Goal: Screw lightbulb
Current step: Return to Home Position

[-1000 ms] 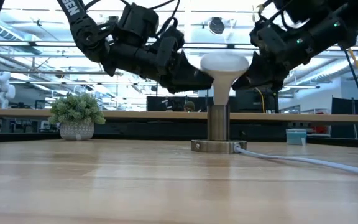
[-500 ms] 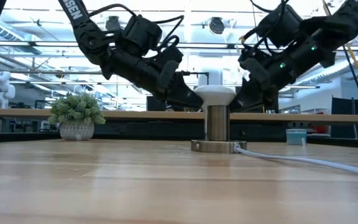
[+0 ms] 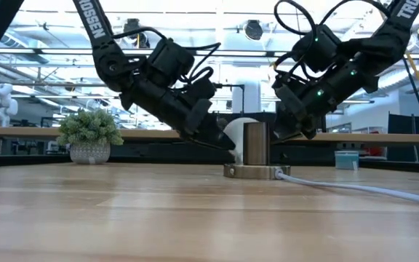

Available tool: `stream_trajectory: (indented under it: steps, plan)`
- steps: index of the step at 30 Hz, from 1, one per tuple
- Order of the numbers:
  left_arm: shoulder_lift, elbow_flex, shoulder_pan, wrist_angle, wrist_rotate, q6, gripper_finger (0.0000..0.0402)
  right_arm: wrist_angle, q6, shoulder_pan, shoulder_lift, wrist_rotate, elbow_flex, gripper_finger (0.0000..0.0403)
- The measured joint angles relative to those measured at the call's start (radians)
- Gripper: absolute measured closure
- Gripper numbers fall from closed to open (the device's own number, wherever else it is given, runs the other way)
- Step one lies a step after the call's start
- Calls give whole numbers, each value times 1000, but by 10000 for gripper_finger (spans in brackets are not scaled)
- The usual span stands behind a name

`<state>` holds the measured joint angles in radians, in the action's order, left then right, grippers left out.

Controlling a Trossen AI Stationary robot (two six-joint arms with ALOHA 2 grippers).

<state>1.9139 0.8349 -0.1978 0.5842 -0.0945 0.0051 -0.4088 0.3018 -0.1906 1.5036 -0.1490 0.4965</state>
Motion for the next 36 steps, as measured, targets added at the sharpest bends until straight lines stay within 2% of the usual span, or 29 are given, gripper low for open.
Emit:
stream_trajectory:
  steps: [5, 9, 12, 18, 23, 27, 32, 36]
  plan:
    - [4, 0, 0, -6, 23, 2, 209, 9, -9, -21, -11, 2, 0, 403]
    - [-26, 0, -7, -35, 26, -10, 209, 75, -25, -22, -73, 4, 0, 403]
    - [-87, 0, -9, -110, 25, -47, 209, 173, -26, -22, -175, 38, 0, 403]
    - [-265, 0, 4, -384, -1, -106, 209, 427, 46, 6, -425, 131, 0, 403]
    - [-407, 0, 45, -565, -2, -91, 209, 656, 150, 56, -593, 130, 0, 403]
    - [-501, -9, 102, -666, 14, -75, 209, 831, 267, 95, -672, 129, 0, 403]
    - [-631, -128, 174, -700, 40, -104, 209, 959, 344, 150, -700, 126, 0, 403]
    - [-765, -274, 217, -672, 87, -154, 209, 964, 298, 188, -696, 121, 0, 403]
